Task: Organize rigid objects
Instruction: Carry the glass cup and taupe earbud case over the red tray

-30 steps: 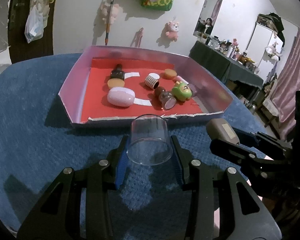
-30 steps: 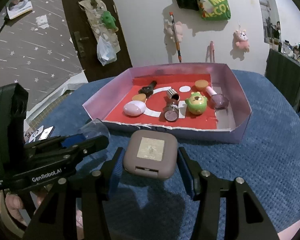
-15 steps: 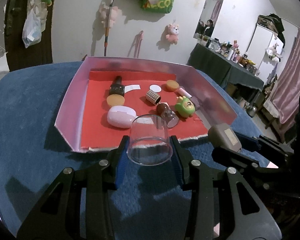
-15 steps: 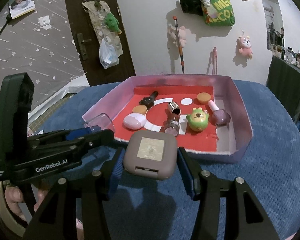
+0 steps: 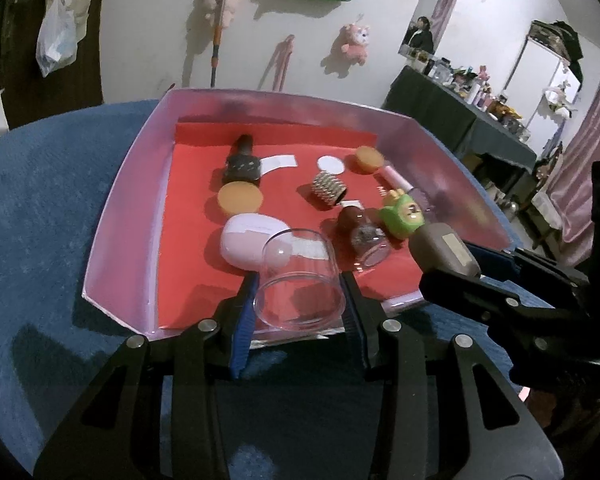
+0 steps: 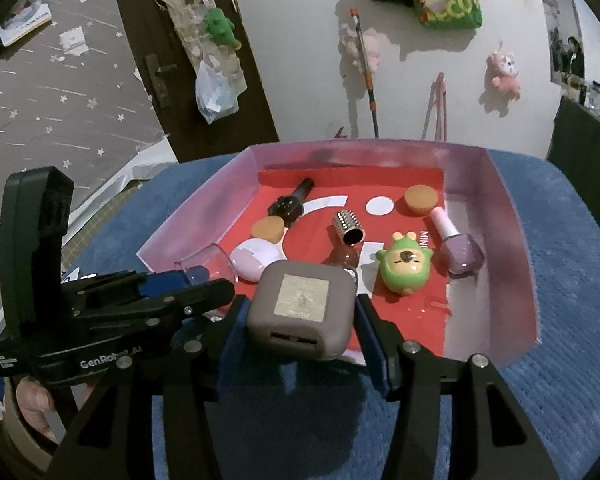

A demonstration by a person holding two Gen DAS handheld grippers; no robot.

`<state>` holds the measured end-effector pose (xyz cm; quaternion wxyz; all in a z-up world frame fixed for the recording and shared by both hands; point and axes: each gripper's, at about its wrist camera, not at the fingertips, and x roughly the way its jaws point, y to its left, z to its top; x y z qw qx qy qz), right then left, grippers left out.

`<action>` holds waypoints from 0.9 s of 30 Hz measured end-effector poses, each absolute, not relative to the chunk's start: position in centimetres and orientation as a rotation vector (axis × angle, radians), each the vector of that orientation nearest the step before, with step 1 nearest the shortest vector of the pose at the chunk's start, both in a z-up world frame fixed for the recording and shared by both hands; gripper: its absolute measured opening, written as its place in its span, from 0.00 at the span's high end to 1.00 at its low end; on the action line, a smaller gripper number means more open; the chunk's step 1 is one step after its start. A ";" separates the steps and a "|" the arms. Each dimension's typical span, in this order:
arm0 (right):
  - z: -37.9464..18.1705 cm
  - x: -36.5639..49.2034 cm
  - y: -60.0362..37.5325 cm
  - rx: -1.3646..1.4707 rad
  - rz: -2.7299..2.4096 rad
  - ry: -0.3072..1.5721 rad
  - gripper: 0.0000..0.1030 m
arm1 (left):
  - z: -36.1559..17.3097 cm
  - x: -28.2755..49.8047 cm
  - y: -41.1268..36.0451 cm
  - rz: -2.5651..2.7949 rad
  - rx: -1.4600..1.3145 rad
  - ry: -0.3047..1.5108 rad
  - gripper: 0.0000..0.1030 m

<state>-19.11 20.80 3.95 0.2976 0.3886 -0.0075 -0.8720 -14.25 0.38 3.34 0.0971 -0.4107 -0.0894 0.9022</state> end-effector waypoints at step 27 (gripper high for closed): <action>-0.3 -23.8 19.2 1.259 -2.239 0.008 0.46 | 0.8 -17.6 -1.2 2.614 -1.362 -0.271 0.64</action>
